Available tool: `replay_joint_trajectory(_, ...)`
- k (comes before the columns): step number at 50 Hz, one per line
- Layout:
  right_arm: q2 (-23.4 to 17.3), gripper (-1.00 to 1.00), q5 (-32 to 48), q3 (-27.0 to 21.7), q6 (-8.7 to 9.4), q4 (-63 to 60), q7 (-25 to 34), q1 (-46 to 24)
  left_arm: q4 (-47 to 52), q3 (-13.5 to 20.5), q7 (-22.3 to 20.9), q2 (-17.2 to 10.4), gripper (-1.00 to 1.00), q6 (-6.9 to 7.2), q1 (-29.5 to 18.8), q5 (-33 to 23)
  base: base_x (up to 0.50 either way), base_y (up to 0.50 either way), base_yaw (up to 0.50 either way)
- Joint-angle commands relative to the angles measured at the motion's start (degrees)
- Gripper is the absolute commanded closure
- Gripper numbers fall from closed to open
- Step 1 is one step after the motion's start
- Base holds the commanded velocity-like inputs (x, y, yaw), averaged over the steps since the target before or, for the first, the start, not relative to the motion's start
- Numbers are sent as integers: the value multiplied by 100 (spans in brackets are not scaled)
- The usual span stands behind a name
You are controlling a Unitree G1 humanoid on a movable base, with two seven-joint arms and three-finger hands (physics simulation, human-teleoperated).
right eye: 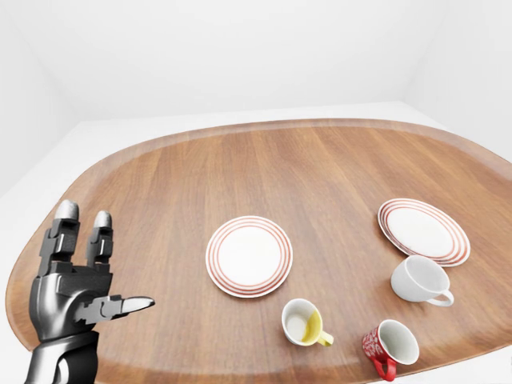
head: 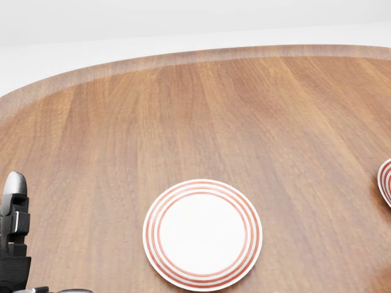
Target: Put the red mug on the left plate.
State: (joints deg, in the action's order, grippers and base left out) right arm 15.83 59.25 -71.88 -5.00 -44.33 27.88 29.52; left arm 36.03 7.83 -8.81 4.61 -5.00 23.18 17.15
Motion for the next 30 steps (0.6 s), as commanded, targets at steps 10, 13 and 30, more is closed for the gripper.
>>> replay_joint_trajectory(10, -1134, -100, -1335, -1671, 309, 853, 82, -433, -7, -171, 123, -81, -100, 0, -27, -135, 0, 0, 0)
replay_joint_trajectory(13, -1294, -100, -1304, -1514, 492, 880, 45, -516, 3, -178, 126, -86, -100, 0, -12, -135, 0, 0, 0)
replay_joint_trajectory(30, -1437, -100, -1442, -689, 354, 1243, 134, -612, -23, -216, 145, -99, -100, 0, -5, -161, 0, 0, 0)
